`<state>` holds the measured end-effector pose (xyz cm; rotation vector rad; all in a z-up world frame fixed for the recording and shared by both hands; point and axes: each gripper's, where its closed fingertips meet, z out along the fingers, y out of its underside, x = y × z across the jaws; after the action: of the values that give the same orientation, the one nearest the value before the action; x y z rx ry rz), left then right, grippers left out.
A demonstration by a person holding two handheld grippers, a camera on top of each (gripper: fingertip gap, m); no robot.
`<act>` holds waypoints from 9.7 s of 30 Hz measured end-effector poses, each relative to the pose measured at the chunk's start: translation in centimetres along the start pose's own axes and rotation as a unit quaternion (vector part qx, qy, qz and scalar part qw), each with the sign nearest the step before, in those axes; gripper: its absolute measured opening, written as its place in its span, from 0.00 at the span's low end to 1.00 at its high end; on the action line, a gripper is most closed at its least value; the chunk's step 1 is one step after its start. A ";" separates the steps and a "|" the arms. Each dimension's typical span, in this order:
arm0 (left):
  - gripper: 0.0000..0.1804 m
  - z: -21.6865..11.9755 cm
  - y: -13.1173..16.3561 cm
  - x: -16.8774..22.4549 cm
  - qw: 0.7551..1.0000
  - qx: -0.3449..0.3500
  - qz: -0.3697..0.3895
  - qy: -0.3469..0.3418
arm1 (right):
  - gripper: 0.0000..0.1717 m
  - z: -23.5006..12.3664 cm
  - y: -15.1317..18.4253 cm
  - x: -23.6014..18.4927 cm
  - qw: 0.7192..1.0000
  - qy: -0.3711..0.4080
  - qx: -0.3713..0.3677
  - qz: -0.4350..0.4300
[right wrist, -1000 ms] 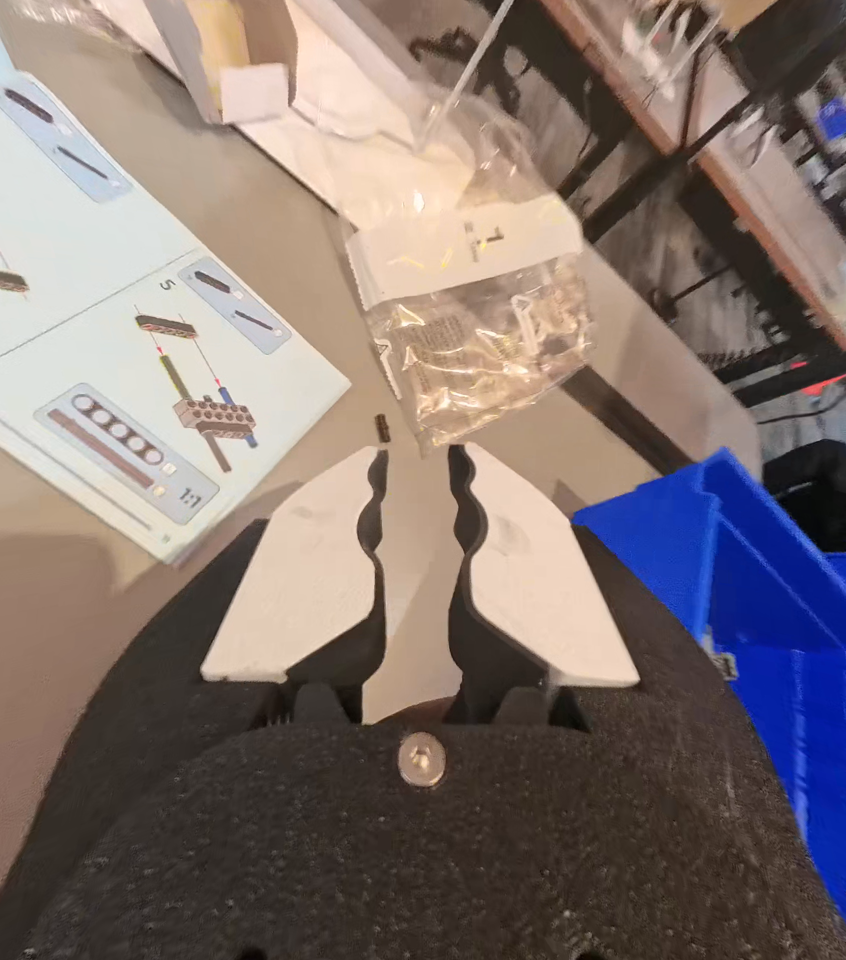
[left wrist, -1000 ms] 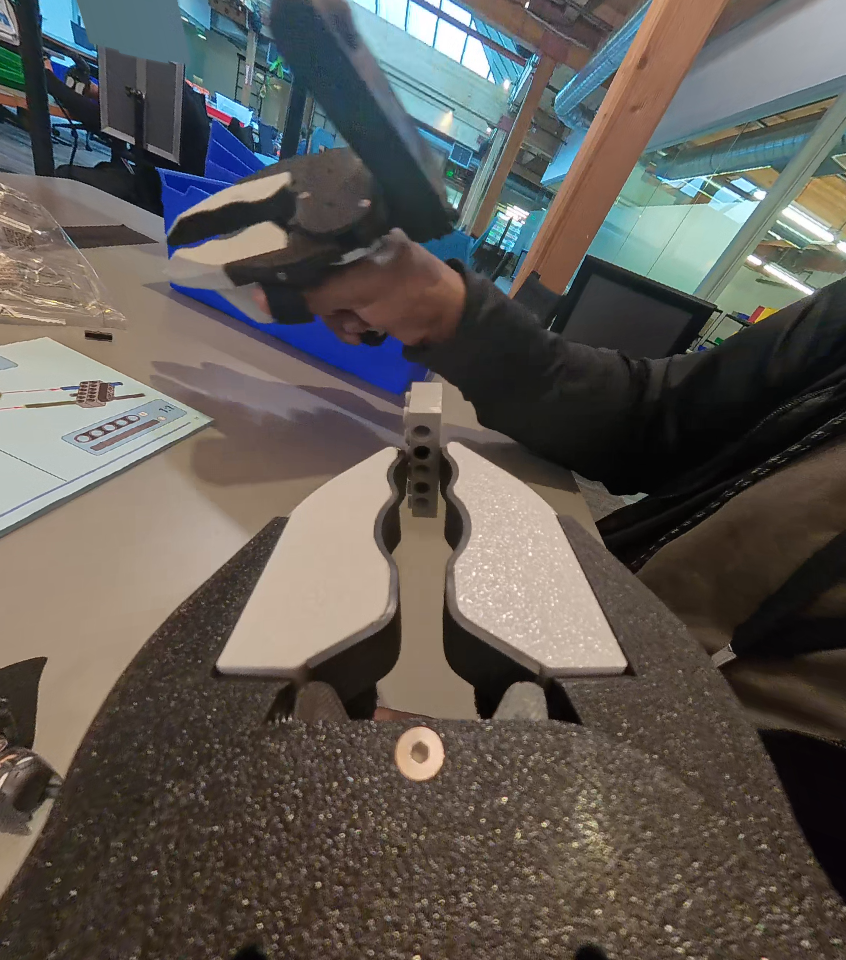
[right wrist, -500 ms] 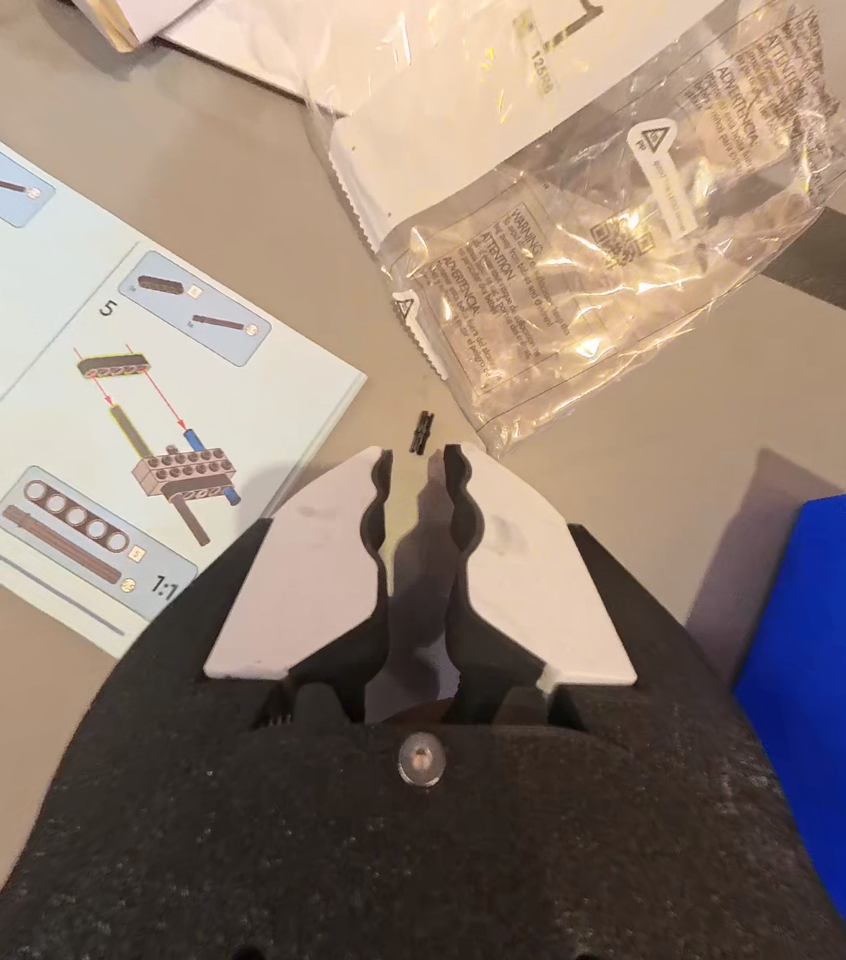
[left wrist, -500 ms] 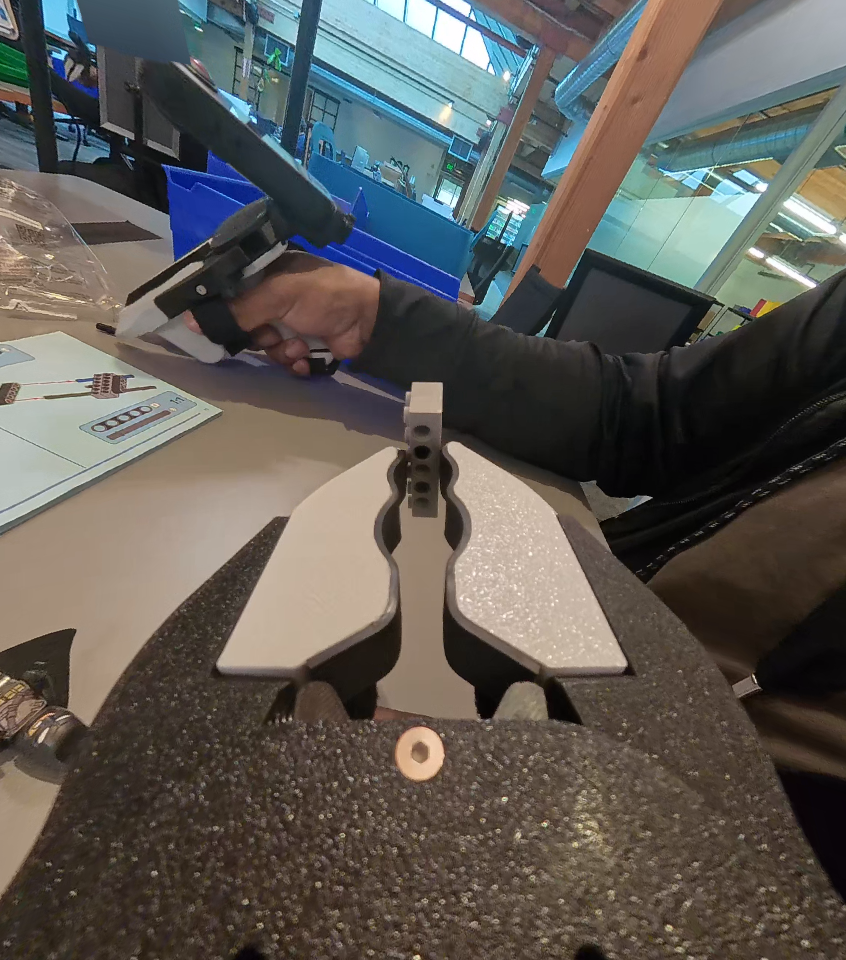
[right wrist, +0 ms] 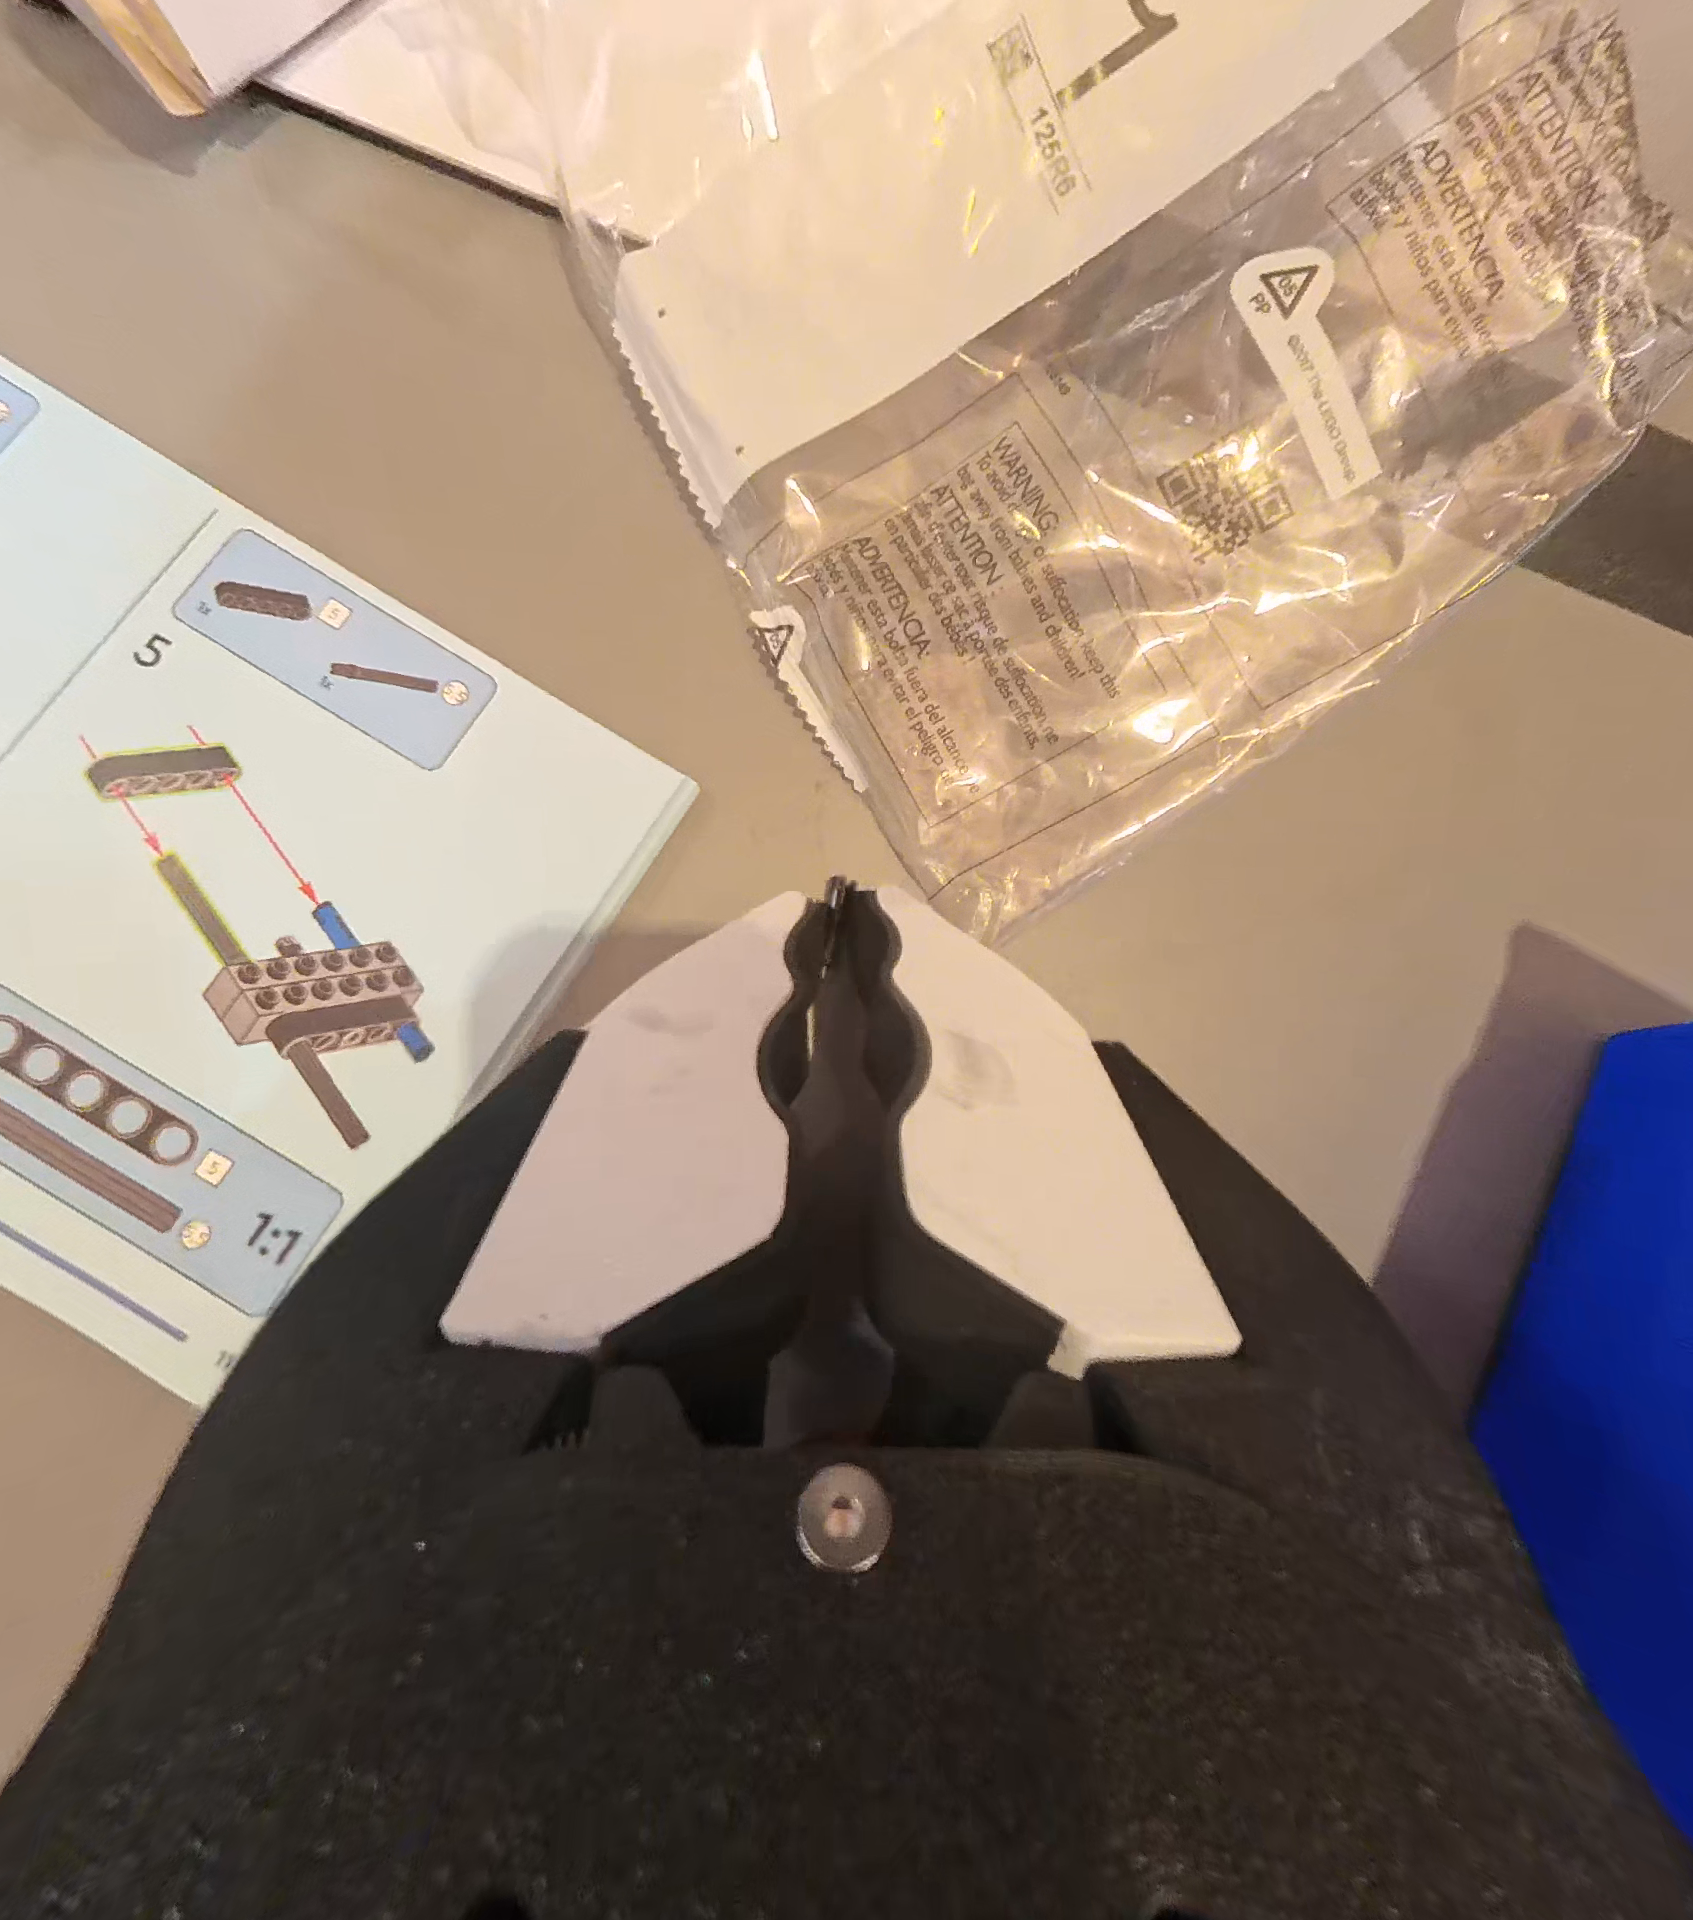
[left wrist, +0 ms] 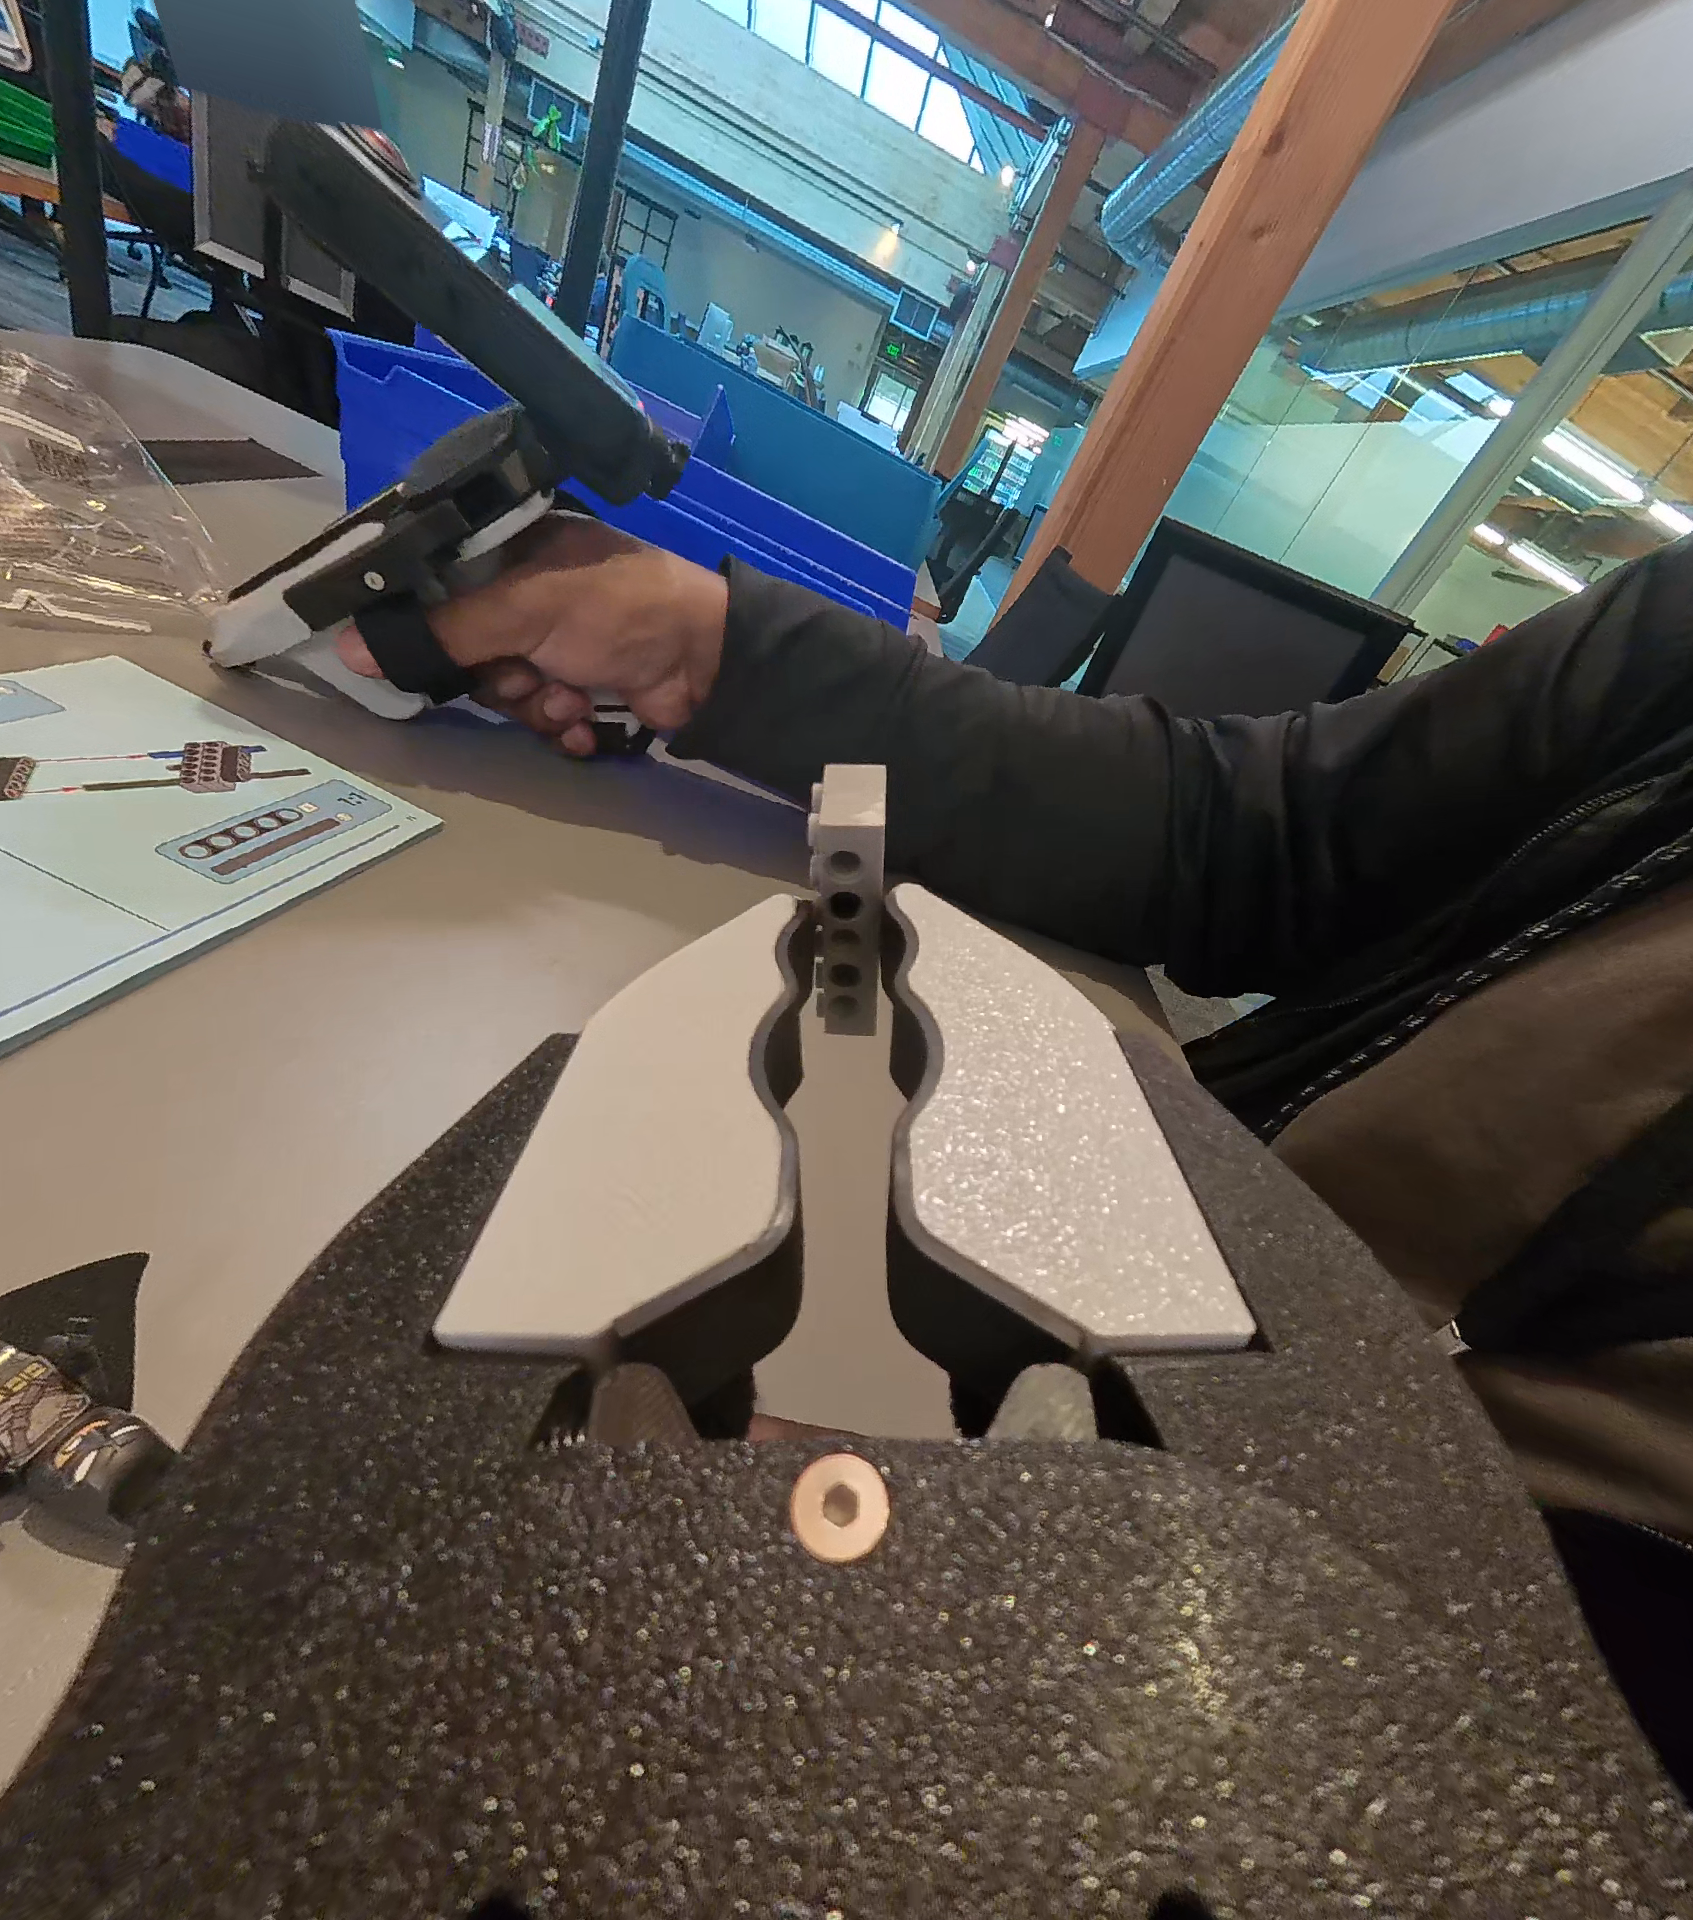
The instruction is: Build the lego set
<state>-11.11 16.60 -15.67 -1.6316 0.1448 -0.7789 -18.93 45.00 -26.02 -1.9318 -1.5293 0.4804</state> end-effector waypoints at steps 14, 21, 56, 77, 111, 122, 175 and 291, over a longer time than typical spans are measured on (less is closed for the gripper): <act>0.06 -0.3 0.9 -1.8 0.996 -0.050 0.018 -0.066 | 0.03 -12.4 7.9 -17.8 0.921 -0.278 0.018 -0.274; 0.06 -0.1 2.6 -1.5 0.993 -0.106 -0.006 -0.051 | 0.03 -13.7 11.4 -21.2 0.898 -0.319 0.014 -0.304; 0.06 -0.4 4.0 -1.2 0.987 -0.154 -0.024 -0.030 | 0.11 -13.4 11.7 -20.1 0.827 -0.339 0.037 -0.447; 0.06 -0.3 4.0 -1.2 0.987 -0.155 -0.020 -0.034 | 0.15 -13.8 11.6 -21.6 0.829 -0.357 0.036 -0.429; 0.06 -0.7 4.1 -1.4 0.987 -0.156 -0.027 -0.036 | 0.03 -13.5 11.7 -23.0 0.797 -0.397 0.053 -0.452; 0.06 -0.7 4.1 -1.4 0.986 -0.159 -0.024 -0.037 | 0.05 -13.6 11.7 -23.2 0.800 -0.409 0.052 -0.437; 0.06 1.5 2.2 -0.5 0.995 -0.074 -0.066 0.009 | 0.00 -18.9 4.3 -22.7 0.703 -0.017 0.433 -0.564; 0.06 -3.4 0.6 -3.3 0.995 -0.033 -0.031 -0.085 | 0.14 -17.2 14.0 -12.5 0.953 -0.171 0.046 -0.247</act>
<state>-15.32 15.32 -17.51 -1.7644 -0.0010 -0.6850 -1.14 26.91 -23.77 -1.3677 -2.0883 0.6668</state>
